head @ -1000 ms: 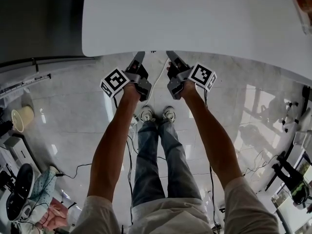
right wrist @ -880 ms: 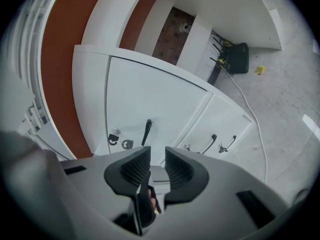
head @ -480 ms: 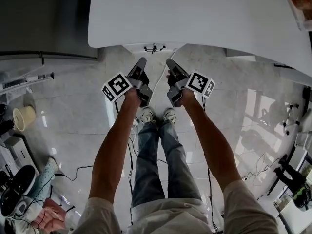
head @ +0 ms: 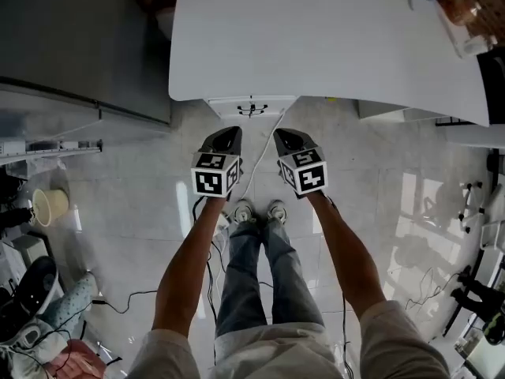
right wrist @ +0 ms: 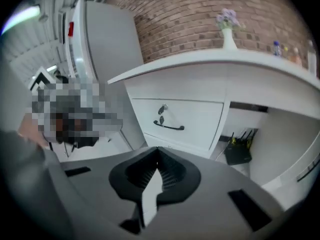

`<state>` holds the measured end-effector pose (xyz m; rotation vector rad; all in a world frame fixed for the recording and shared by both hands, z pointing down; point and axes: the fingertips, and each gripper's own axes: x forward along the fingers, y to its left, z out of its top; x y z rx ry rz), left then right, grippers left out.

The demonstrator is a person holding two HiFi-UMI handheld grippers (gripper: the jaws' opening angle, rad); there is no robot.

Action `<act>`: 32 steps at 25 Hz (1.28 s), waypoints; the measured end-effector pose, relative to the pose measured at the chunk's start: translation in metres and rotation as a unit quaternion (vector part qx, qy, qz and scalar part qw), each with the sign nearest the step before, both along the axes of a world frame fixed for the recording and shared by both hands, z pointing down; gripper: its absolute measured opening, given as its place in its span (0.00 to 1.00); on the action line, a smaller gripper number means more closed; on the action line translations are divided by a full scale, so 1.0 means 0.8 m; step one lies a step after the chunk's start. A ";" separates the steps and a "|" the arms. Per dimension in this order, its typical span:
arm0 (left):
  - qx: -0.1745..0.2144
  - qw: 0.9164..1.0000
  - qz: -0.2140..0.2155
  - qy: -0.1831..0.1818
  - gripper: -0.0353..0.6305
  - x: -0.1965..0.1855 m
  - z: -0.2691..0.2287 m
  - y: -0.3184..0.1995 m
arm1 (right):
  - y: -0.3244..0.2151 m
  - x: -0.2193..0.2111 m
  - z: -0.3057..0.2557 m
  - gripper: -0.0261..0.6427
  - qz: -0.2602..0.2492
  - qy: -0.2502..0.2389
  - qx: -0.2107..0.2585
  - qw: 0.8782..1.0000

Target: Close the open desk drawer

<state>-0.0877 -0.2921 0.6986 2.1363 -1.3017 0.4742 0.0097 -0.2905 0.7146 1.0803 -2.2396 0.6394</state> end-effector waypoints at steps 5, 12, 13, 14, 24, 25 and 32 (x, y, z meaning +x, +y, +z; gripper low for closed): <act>0.037 0.999 0.025 -0.032 0.07 0.015 -0.049 0.002 | 0.005 -0.021 -0.047 0.07 -0.005 0.015 0.030 0.999; 0.076 0.996 0.042 -0.019 0.07 0.028 -0.143 0.050 | 0.050 -0.014 -0.151 0.07 0.029 0.006 0.072 0.997; 0.081 0.996 0.046 -0.016 0.07 0.029 -0.158 0.064 | 0.062 -0.012 -0.171 0.07 0.038 0.001 0.078 0.996; 0.085 0.995 0.050 -0.015 0.07 0.030 -0.173 0.078 | 0.076 -0.011 -0.190 0.07 0.047 -0.004 0.085 0.995; 0.192 0.980 0.032 -0.027 0.07 0.024 -0.350 0.178 | 0.189 -0.008 -0.349 0.07 0.060 -0.020 0.169 0.984; 0.200 0.979 0.029 -0.029 0.07 0.026 -0.362 0.188 | 0.199 -0.005 -0.359 0.07 0.061 -0.022 0.174 0.983; 0.216 0.976 -0.006 -0.041 0.07 0.042 -0.395 0.278 | 0.282 0.031 -0.407 0.06 0.055 -0.035 0.200 0.978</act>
